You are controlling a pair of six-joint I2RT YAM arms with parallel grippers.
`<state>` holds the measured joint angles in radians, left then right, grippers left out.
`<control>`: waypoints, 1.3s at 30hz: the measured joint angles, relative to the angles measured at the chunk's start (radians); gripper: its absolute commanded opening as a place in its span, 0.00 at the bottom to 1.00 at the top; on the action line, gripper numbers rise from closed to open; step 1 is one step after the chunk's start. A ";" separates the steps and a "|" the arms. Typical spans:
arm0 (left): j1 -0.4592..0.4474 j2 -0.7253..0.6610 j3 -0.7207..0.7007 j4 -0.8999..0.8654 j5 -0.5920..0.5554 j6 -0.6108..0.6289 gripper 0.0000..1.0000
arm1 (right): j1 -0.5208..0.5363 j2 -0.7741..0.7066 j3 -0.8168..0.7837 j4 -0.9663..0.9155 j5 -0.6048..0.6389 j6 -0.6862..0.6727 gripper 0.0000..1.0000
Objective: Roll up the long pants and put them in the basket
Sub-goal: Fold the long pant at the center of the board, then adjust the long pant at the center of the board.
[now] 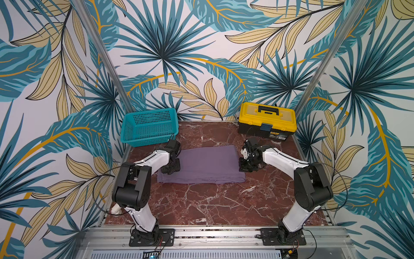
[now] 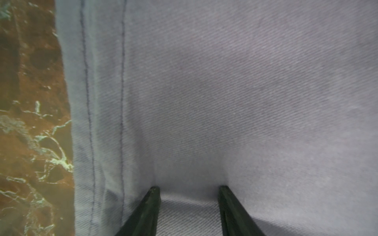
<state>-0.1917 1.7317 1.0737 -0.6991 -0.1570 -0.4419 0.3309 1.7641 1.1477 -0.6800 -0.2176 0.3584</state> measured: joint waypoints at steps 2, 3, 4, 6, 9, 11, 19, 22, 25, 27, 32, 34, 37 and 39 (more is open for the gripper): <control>0.001 0.000 0.000 0.000 0.000 0.000 0.52 | 0.001 0.021 -0.040 -0.002 -0.013 0.000 0.10; 0.002 0.000 0.000 0.000 0.000 0.000 0.52 | -0.001 0.019 -0.049 -0.002 -0.027 -0.001 0.10; 0.004 0.001 0.001 -0.001 0.001 0.000 0.52 | -0.003 0.011 -0.055 -0.001 -0.027 -0.001 0.10; 0.008 0.002 0.005 -0.004 0.003 0.000 0.52 | -0.011 0.004 -0.069 0.003 -0.034 -0.001 0.10; 0.012 0.003 0.006 -0.006 0.006 0.000 0.52 | -0.039 -0.003 -0.073 -0.002 -0.042 -0.001 0.12; 0.016 0.004 0.007 -0.006 0.008 0.000 0.52 | -0.069 -0.013 -0.071 -0.025 -0.028 -0.005 0.15; 0.025 0.006 0.008 -0.008 0.009 0.000 0.53 | -0.119 -0.016 0.158 -0.047 0.015 -0.004 0.18; 0.025 0.006 0.008 -0.008 0.011 0.000 0.53 | -0.098 0.033 0.285 0.049 -0.004 0.012 0.17; 0.026 0.006 0.008 -0.008 0.011 0.000 0.53 | -0.080 0.144 0.402 0.126 -0.034 0.035 0.16; 0.026 0.006 0.008 -0.008 0.011 0.000 0.54 | -0.070 0.231 0.454 0.164 -0.050 0.053 0.16; 0.026 0.006 0.008 -0.008 0.011 0.000 0.54 | -0.060 0.375 0.478 0.190 -0.065 0.087 0.14; 0.026 0.006 0.008 -0.008 0.010 0.001 0.54 | -0.060 0.401 0.478 0.188 -0.056 0.092 0.14; 0.027 0.005 0.008 -0.008 0.011 0.002 0.54 | -0.064 0.411 0.472 0.189 -0.029 0.098 0.14; 0.029 0.002 0.006 -0.008 0.011 0.004 0.54 | -0.072 0.411 0.471 0.193 -0.005 0.098 0.14</control>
<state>-0.1623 1.7336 1.0801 -0.7071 -0.1459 -0.4377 0.2592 2.1754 1.6188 -0.4866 -0.2226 0.4568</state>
